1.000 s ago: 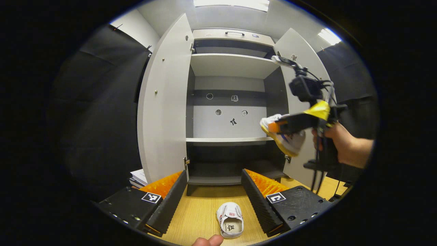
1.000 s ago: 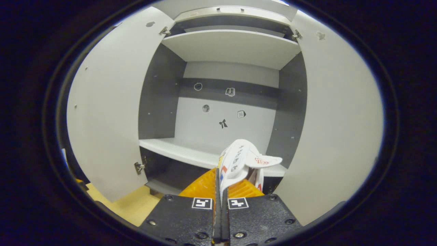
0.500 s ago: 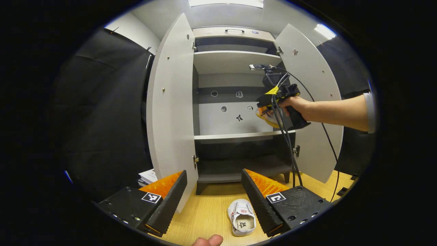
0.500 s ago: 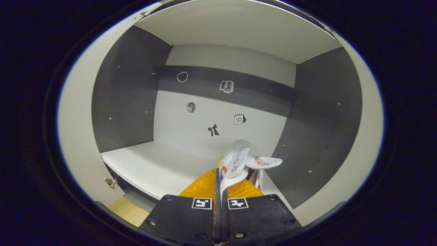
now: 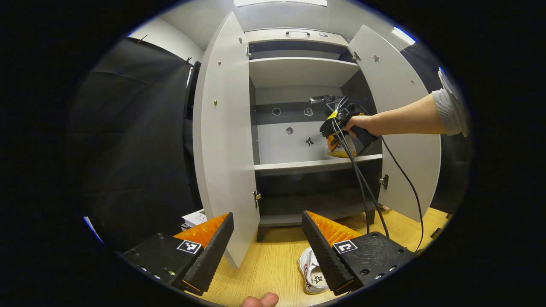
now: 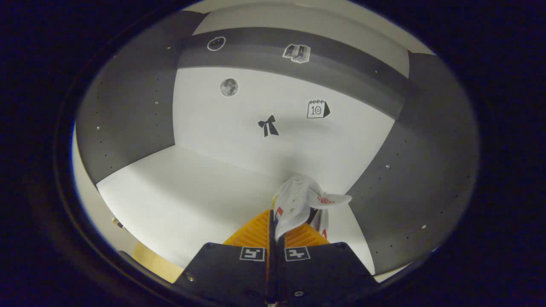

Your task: Grab one shoe with the right hand and put it into the shoe cabinet, grab the other shoe with the left hand and put it into the shoe cabinet; then close the right door with the right hand and the left door with the left hand.

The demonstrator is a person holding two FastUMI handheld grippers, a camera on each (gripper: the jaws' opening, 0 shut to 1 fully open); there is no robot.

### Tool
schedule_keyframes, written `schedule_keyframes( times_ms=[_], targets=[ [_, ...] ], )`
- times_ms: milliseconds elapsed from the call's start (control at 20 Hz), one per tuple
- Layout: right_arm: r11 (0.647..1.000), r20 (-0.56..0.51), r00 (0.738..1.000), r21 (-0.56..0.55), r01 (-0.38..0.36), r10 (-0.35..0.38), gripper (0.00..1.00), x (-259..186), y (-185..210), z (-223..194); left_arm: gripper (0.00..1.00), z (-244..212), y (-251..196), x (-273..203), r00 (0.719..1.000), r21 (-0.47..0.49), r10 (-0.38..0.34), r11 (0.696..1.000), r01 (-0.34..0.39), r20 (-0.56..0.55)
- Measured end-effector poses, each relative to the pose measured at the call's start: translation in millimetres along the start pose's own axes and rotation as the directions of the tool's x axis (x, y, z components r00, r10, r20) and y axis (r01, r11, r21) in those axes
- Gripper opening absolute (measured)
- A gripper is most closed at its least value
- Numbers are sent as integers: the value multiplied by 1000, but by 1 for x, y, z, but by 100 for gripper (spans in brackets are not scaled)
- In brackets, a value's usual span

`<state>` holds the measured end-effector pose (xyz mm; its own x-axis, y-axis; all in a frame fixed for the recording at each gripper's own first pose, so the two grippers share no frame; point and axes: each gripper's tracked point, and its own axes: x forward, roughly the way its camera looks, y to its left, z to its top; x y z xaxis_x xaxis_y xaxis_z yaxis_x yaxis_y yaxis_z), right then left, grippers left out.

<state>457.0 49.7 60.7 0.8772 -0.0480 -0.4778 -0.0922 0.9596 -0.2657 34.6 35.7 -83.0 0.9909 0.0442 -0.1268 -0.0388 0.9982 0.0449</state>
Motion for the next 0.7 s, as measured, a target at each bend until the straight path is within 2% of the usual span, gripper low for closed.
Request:
schedule_keyframes(
  times_ms=[200,450,500,550,600,650,700],
  targets=[
    [1000,-54,998,-19,10,-11,5,6,1,-3,96,-7,0,2,1000,3,-4,1000,4,-16],
    [1000,-74,997,-30,-1,-1,19,4,11,-5,96,-9,1,1,1000,-8,-4,1000,4,-18],
    [1000,-70,997,-25,-16,14,31,0,15,-4,96,-9,2,0,1000,-11,-1,1000,1,-18],
    [999,-60,998,-30,-15,13,55,-6,14,0,96,-11,2,-1,1000,-15,0,1000,0,-20],
    [999,-51,999,-34,-12,10,56,-12,14,3,96,-12,2,-2,1000,-18,-1,1000,1,-24],
    [999,-42,999,-39,-4,3,49,-18,12,4,96,-13,1,-2,1000,-21,-4,1000,3,-28],
    [999,-27,1000,-40,-1,0,50,-27,10,7,96,-15,0,-3,1000,-22,-6,1000,6,-27]
  ],
)
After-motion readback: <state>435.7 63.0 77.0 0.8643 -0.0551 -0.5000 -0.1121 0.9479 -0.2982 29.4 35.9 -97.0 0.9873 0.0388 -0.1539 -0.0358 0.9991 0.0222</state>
